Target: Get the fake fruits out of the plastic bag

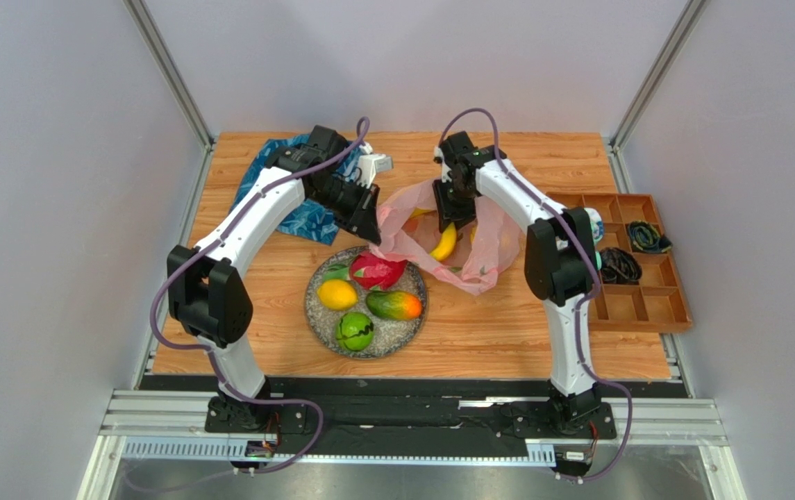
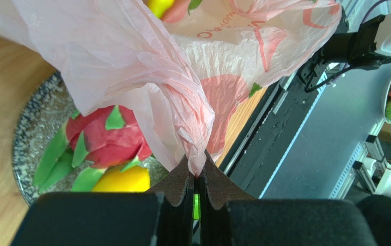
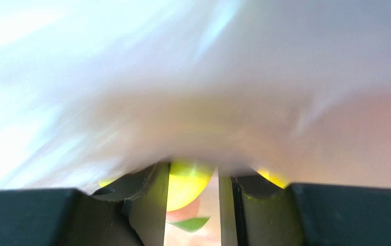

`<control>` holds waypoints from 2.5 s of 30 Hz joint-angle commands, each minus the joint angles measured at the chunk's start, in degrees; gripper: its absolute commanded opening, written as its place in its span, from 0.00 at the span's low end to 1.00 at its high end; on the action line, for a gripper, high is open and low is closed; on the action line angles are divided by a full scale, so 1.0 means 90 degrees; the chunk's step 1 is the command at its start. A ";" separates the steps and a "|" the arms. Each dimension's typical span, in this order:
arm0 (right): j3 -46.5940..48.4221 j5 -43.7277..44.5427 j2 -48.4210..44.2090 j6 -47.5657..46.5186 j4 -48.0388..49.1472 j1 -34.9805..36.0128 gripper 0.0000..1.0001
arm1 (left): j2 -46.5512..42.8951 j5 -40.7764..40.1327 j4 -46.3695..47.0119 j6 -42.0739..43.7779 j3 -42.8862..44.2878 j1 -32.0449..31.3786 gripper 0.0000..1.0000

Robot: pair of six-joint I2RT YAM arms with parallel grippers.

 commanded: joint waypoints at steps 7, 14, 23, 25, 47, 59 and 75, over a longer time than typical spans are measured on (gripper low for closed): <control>-0.0831 -0.1057 -0.3004 -0.0859 0.0133 -0.0009 0.00 | 0.0510 0.0524 -0.0069 -0.0054 0.1029 -0.0008 0.08; -0.1320 -0.2531 -0.3601 -0.1542 -0.0197 0.0001 0.04 | 0.0627 0.0573 -0.0020 -0.0132 0.1215 -0.0008 0.08; -0.1975 -0.2251 -0.4031 -0.3299 -0.0550 0.2001 0.02 | 0.0452 0.0358 -0.0001 -0.0044 0.1098 0.0002 0.08; -0.2033 -0.1882 -0.3924 -0.3437 -0.0434 0.2497 0.03 | 0.0296 0.0309 -0.0020 -0.0015 0.0981 0.0002 0.08; -0.1087 0.1373 -0.1620 -0.3848 0.0671 0.2208 0.00 | 0.0334 0.0357 0.0351 -0.0376 0.1849 -0.0008 0.07; 0.0232 0.0650 -0.0184 -0.4424 0.0368 0.2256 0.02 | 0.0988 0.0309 0.0361 -0.0396 0.2483 -0.0027 0.08; -0.1075 0.0123 -0.1422 -0.4804 0.1051 0.2637 0.01 | 0.1153 0.0043 0.0459 -0.0620 0.3128 0.0490 0.00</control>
